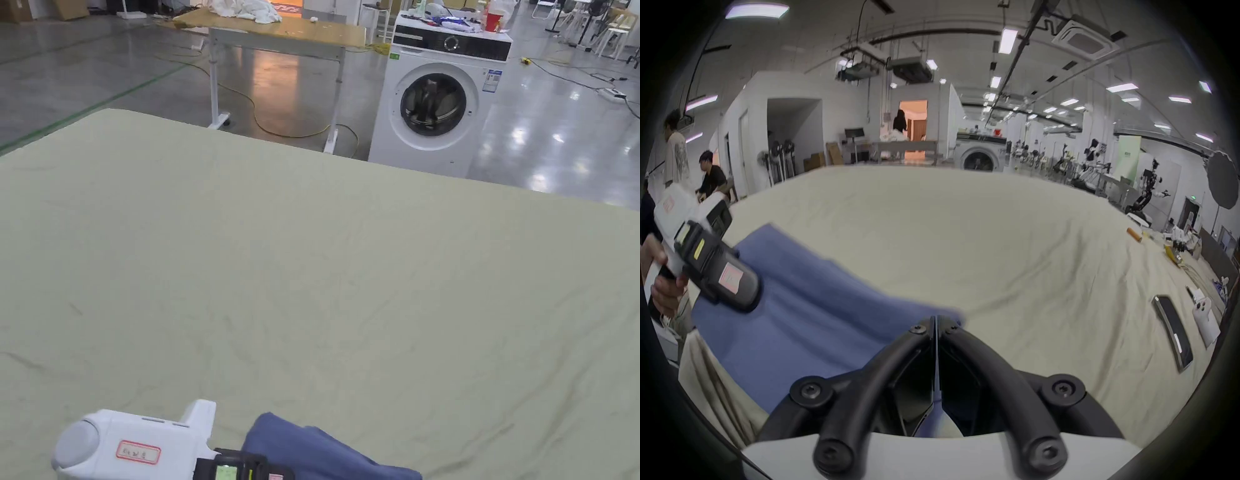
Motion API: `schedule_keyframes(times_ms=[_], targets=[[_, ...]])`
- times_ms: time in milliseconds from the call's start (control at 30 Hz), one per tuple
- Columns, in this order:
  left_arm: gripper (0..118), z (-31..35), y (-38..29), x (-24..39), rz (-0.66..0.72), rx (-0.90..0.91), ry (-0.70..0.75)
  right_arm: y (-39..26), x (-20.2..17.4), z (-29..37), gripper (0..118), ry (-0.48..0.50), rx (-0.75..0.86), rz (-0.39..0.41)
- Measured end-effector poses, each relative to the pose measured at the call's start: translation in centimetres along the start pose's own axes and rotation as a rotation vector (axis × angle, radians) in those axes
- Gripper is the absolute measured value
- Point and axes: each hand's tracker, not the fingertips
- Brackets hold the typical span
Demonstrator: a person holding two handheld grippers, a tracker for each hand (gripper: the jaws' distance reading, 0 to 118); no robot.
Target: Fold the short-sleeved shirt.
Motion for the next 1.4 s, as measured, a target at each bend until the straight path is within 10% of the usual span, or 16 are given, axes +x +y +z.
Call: schedule_keyframes(times_ms=[733, 867, 1100, 1400], targets=[[19, 38.9, 7.1, 0.2, 0.087, 0.282, 0.734, 17.6, 7.6, -4.6, 0, -0.105, 0.28, -0.057], [21, 40.2, 6.7, -2.4, 0.158, 0.3, 0.786, 16.7, 8.2, -4.4, 0, -0.117, 0.259, -0.069], [63, 41.8, 7.5, -1.9, 0.107, 0.307, 1.011, 15.1, 8.9, -3.9, 0, -0.122, 0.218, -0.073], [65, 42.1, 7.4, 4.7, -0.09, 0.485, 1.071, 14.1, 10.3, -3.5, 0, -0.129, 0.197, -0.108]])
